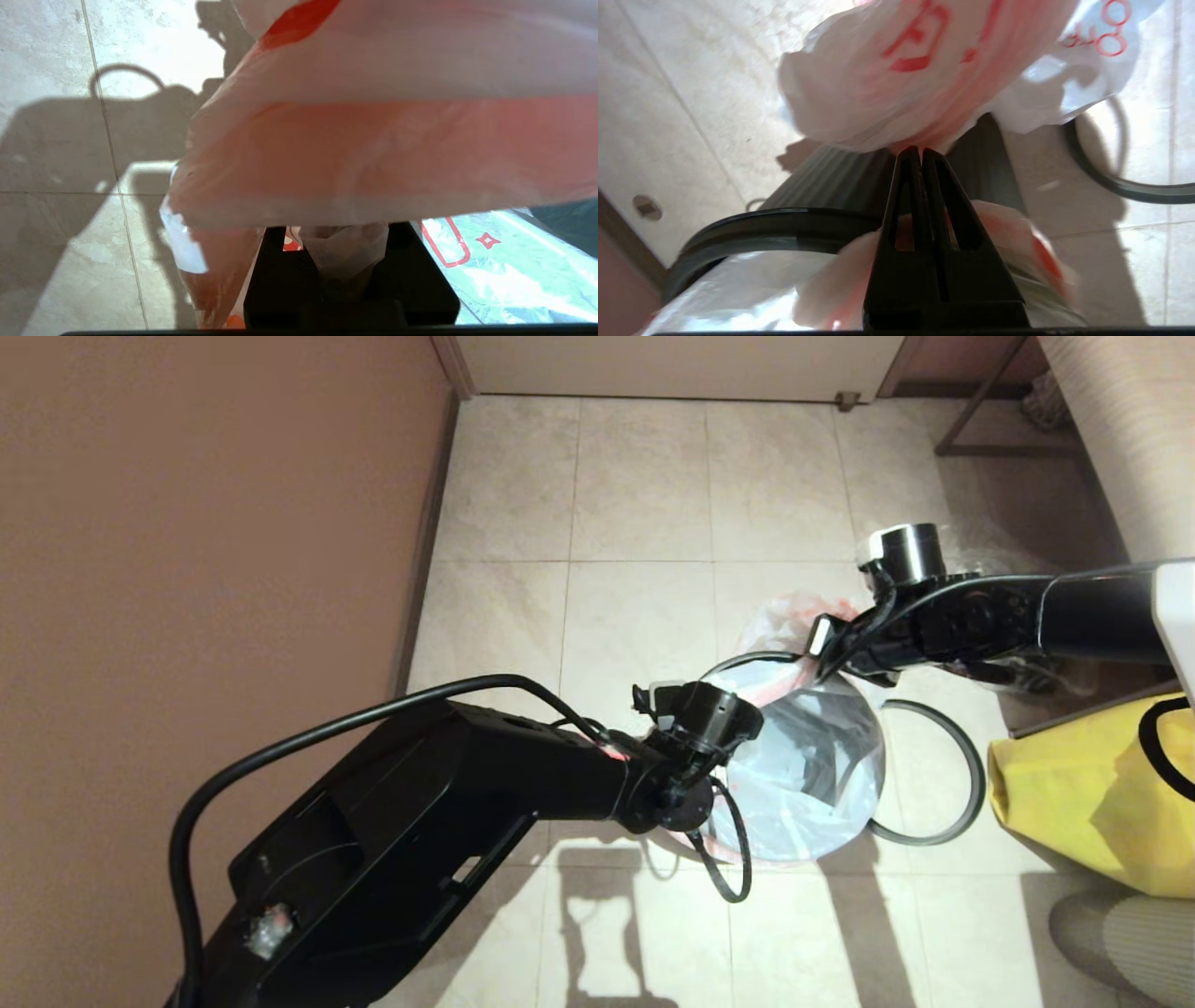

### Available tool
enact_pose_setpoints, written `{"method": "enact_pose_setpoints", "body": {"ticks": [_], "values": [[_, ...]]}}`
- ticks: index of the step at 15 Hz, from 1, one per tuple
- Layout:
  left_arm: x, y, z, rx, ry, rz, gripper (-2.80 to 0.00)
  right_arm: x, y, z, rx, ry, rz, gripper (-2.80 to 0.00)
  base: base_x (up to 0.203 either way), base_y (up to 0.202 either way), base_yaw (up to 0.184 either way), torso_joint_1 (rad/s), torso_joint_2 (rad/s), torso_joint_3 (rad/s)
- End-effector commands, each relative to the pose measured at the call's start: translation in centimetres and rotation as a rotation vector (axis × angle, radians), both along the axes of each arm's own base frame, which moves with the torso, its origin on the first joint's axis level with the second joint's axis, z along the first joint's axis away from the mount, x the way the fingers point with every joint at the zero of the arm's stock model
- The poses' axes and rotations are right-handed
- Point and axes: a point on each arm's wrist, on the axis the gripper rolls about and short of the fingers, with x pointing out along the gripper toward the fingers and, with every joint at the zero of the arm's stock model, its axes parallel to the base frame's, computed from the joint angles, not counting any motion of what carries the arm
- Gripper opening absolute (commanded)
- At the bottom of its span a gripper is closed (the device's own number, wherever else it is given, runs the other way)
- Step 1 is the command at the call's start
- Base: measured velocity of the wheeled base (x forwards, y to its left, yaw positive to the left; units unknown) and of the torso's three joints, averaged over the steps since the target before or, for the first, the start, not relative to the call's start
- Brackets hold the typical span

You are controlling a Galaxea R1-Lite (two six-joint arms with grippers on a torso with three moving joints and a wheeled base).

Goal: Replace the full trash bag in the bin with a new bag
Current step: Put the new garbage bag on the trash can

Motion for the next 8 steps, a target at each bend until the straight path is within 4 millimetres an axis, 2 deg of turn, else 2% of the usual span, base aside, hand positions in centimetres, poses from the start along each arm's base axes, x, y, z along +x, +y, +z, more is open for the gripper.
{"method": "enact_pose_setpoints", "body": {"ticks": [1, 4, 7, 8], "values": [[-0.1, -0.1, -0.2, 0.003, 0.002, 0.002, -2.8, -0.3, 0.6, 0.2, 0.005, 0.001, 0.017, -2.8, 0.0, 0.0, 0.0, 0.0, 0.0, 0.0], [-0.2, -0.2, -0.1, 0.001, 0.0, -0.001, -2.8, -0.6, 2.7, -0.1, 0.007, 0.004, 0.067, -2.8, 0.0, 0.0, 0.0, 0.0, 0.0, 0.0], [-0.2, -0.3, -0.1, -0.004, -0.005, -0.003, -2.8, -0.6, 4.1, 1.0, 0.017, -0.027, 0.097, -2.8, 0.0, 0.0, 0.0, 0.0, 0.0, 0.0], [-0.2, -0.2, 0.0, -0.008, -0.008, -0.001, -2.8, -1.1, 4.0, 1.8, 0.022, -0.036, 0.096, -2.8, 0.0, 0.0, 0.0, 0.0, 0.0, 0.0]]}}
